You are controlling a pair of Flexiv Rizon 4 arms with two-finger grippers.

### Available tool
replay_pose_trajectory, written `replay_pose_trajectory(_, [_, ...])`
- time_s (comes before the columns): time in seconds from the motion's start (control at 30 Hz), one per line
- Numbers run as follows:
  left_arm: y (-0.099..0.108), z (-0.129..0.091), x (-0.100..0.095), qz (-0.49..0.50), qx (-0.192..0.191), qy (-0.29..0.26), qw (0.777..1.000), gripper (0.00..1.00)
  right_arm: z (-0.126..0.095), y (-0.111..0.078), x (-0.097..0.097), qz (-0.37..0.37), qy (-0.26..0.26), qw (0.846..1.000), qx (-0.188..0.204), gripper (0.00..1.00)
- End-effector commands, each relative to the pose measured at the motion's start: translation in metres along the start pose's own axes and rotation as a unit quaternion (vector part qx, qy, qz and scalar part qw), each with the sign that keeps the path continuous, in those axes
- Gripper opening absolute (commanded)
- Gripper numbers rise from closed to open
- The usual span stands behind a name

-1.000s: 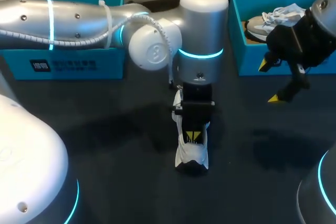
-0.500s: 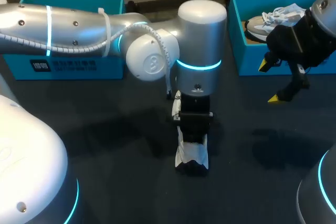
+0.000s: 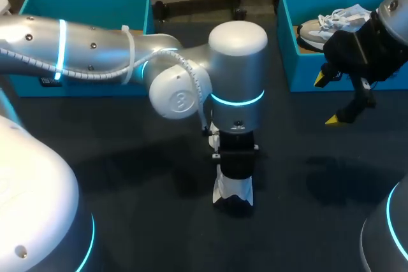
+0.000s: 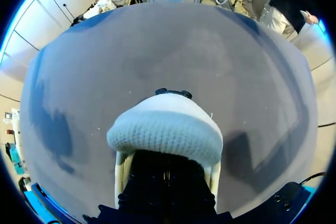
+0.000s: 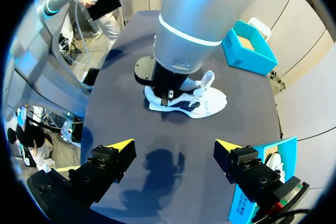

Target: Take the shoe out of the shoebox, open the shoe tongue, remove and reinsert the insole, then place the shoe into the shoebox

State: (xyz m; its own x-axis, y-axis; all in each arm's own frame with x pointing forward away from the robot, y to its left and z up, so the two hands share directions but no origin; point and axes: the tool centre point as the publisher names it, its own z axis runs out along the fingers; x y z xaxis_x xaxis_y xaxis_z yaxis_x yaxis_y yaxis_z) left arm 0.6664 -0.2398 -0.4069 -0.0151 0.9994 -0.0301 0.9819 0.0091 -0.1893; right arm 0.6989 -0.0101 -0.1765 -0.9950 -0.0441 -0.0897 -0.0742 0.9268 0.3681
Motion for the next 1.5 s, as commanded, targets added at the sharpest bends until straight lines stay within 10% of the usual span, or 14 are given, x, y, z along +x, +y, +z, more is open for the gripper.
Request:
replay_pose_trajectory(0.03, [0.009,0.010,0.006,-0.004,-0.012,-0.013,1.000,0.00,0.001,0.001,-0.002,0.001,0.002,1.000,0.002,1.00])
replay_pose_trajectory(1.27, [0.066,-0.062,0.001,0.012,-0.151,-0.024,0.988,0.00,0.001,0.001,-0.002,0.001,0.002,1.000,0.002,1.00])
replay_pose_trajectory(1.33, [0.066,-0.064,0.000,0.016,-0.157,-0.021,0.987,0.66,0.001,0.001,-0.002,0.001,0.002,1.000,0.002,1.00])
replay_pose_trajectory(1.37, [0.066,-0.064,0.000,0.016,-0.157,-0.021,0.987,0.66,0.001,0.001,-0.002,0.001,0.002,1.000,0.002,1.00])
replay_pose_trajectory(1.43, [0.064,-0.066,-0.001,0.021,-0.161,-0.020,0.987,1.00,0.001,0.001,-0.002,0.001,0.002,1.000,0.002,1.00])
replay_pose_trajectory(1.5, [0.063,-0.066,-0.001,0.023,-0.161,-0.019,0.987,1.00,0.001,0.001,-0.002,0.001,0.002,1.000,0.002,1.00])
